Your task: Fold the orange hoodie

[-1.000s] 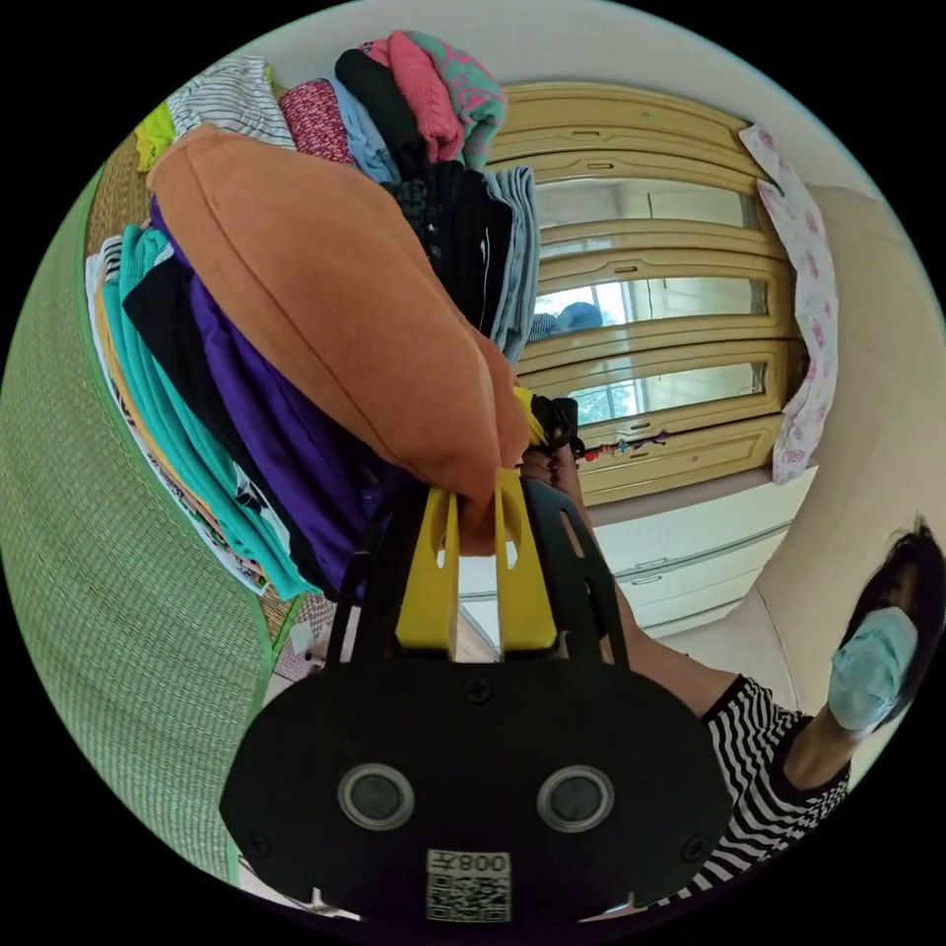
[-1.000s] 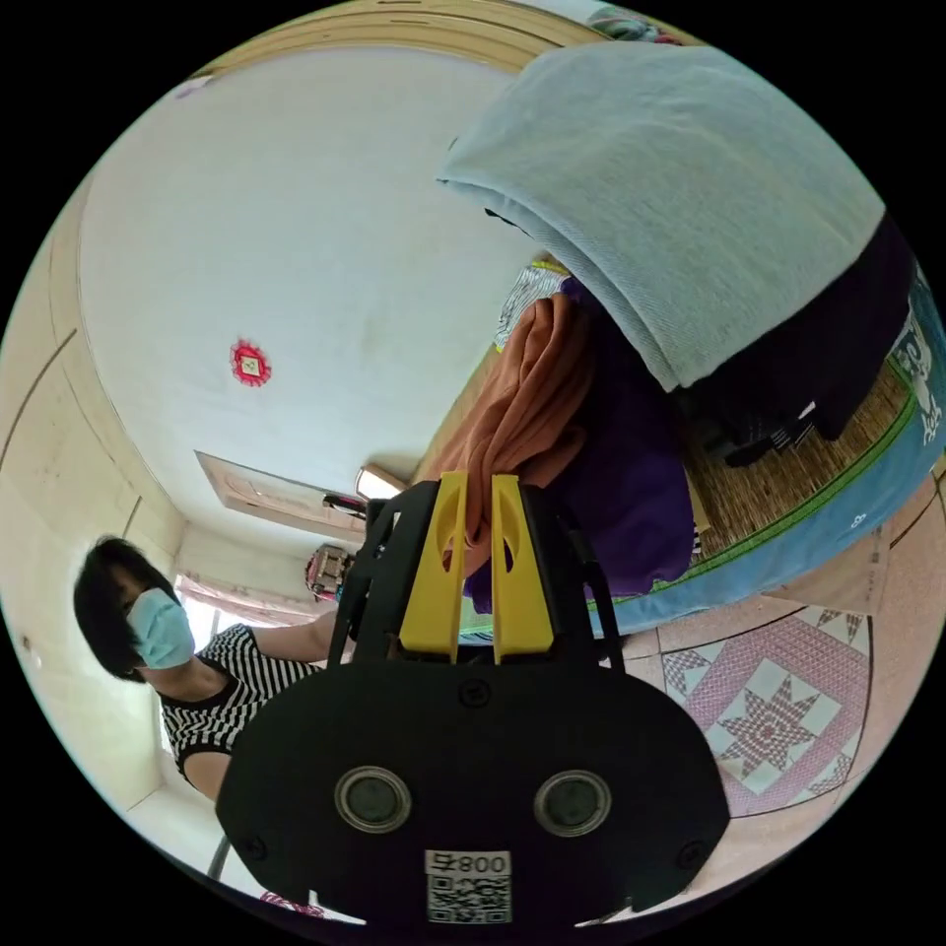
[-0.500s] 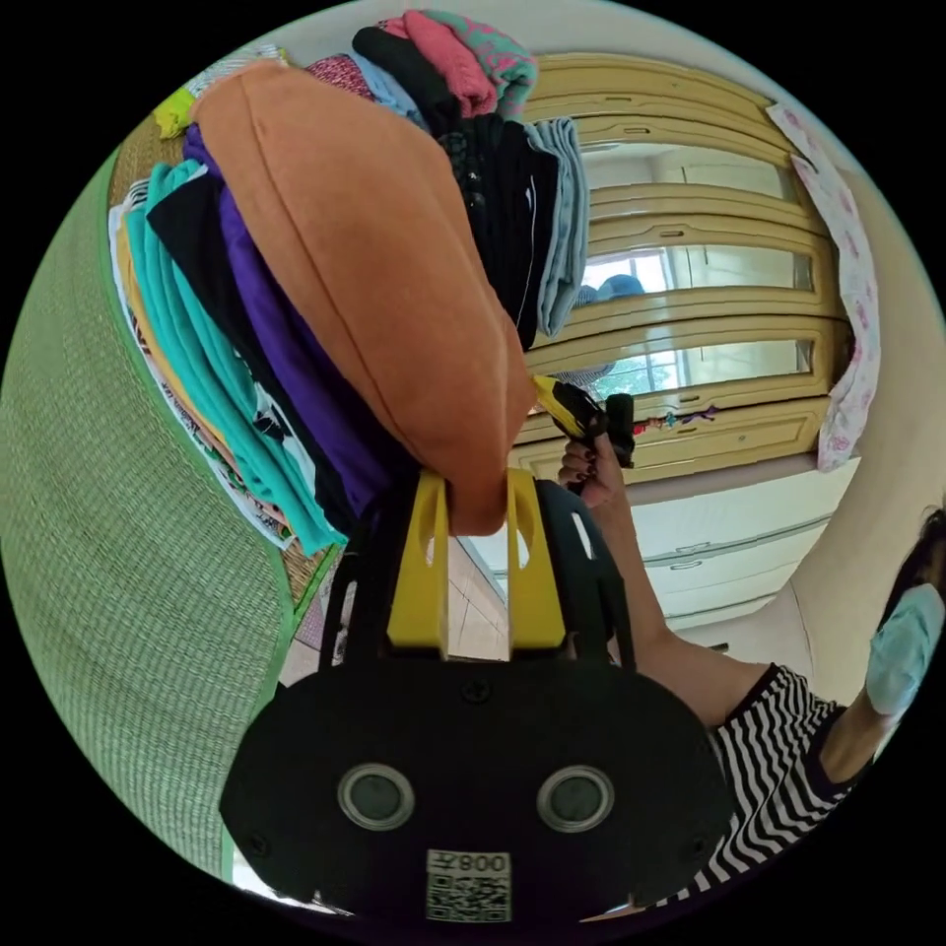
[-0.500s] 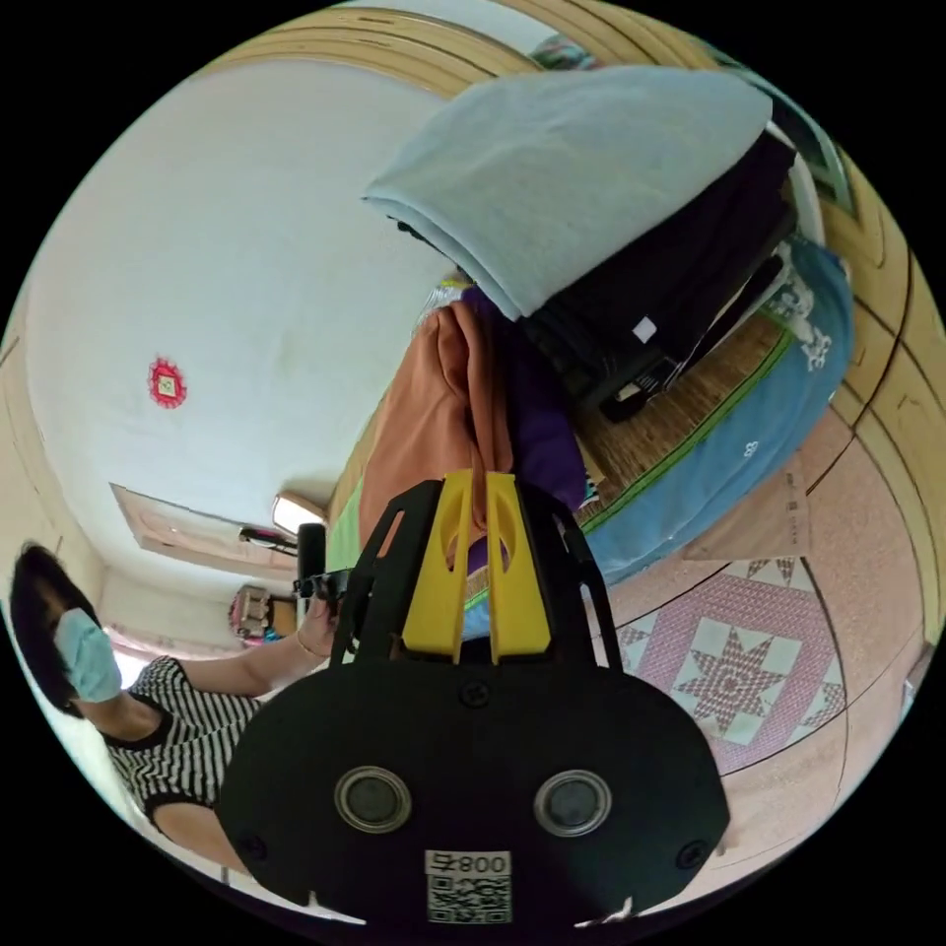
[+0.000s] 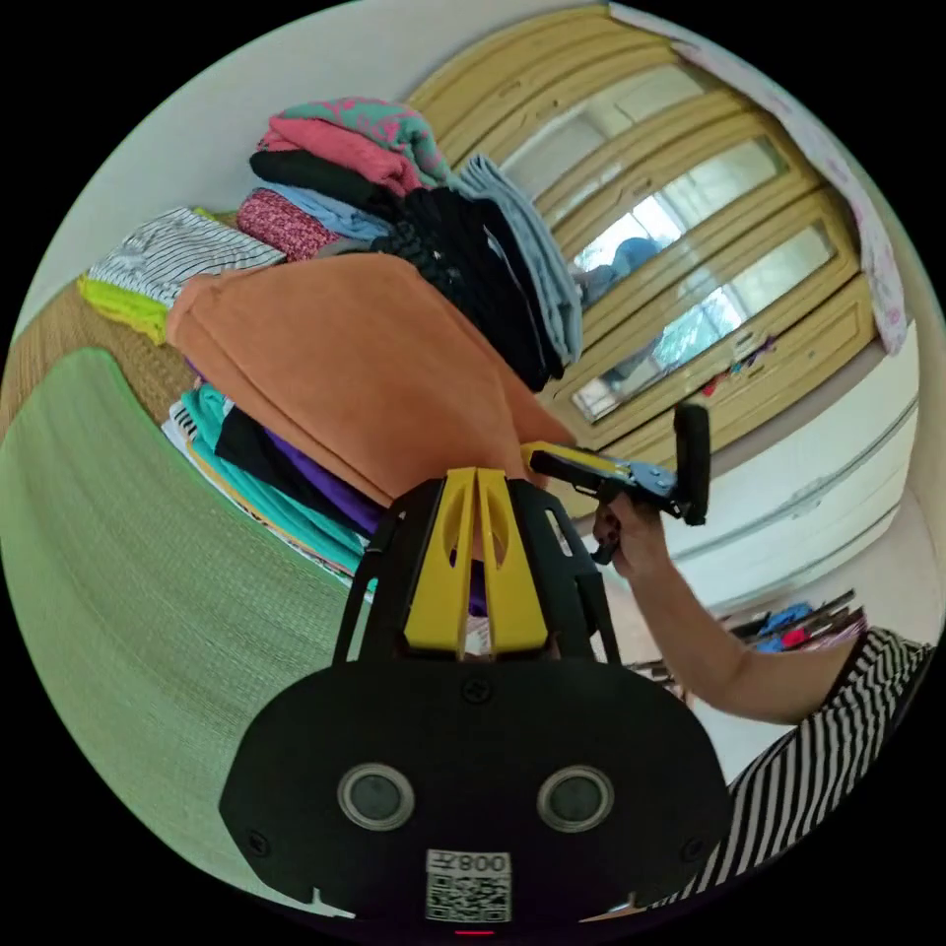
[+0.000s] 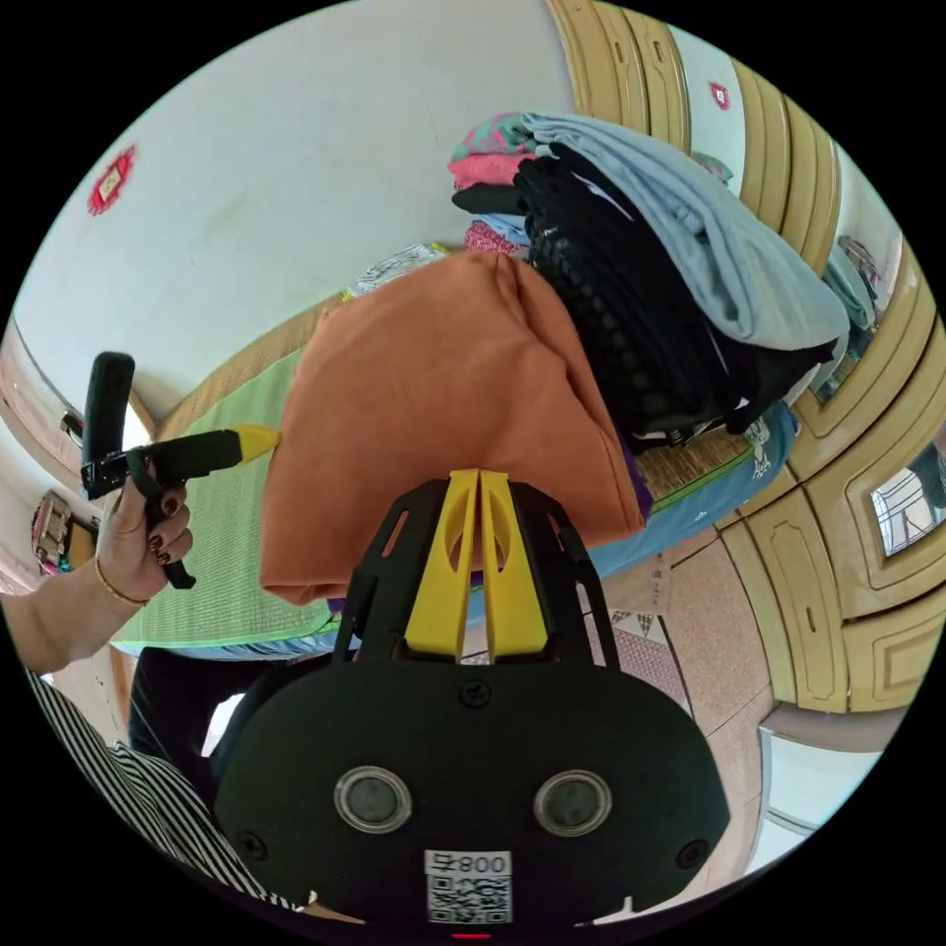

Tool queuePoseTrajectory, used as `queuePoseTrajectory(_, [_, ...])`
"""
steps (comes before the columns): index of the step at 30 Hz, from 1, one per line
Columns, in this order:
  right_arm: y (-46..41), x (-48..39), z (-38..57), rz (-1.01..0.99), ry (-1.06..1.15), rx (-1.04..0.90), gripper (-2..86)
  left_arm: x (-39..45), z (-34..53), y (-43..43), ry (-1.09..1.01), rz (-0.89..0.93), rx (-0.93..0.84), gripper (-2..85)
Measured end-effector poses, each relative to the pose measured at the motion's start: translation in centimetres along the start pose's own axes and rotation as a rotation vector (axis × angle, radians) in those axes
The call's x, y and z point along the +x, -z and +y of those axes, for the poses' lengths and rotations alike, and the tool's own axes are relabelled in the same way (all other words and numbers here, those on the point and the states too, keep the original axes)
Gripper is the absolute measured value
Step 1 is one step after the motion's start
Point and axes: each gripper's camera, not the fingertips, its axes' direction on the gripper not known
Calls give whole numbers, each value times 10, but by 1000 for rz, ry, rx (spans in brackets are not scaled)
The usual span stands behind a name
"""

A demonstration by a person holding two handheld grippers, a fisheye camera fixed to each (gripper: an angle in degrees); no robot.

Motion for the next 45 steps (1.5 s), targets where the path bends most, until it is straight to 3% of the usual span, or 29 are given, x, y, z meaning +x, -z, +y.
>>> queuePoseTrajectory(4, [-20,-9,5,30,-48,-28,2,0,5,-23,-67,-10,-53,1])
queuePoseTrajectory(9, [2,-5,8,-79,-100,5,1,13,23,-11,-94,-75,-30,1])
queuePoseTrajectory(14, [64,-49,18,-151,-7,216,1,22,31,-3,-135,-199,-17,1])
queuePoseTrajectory(18, [31,-90,4,-151,91,87,1,17,39,-20,-153,-246,-111,1])
queuePoseTrajectory(21, [22,-101,7,-123,89,118,1,21,51,-5,-139,-263,-124,1])
queuePoseTrajectory(28, [47,-98,5,-178,69,123,1,26,135,57,-231,-346,-152,2])
queuePoseTrajectory(34, [83,-128,4,-250,119,220,3,-21,226,82,-62,-436,-336,3])
queuePoseTrajectory(37, [90,-149,-12,-270,160,255,7,-32,255,91,-15,-454,-391,3])
queuePoseTrajectory(45, [74,-206,-127,-238,284,282,67,-30,288,144,-35,-406,-265,3])
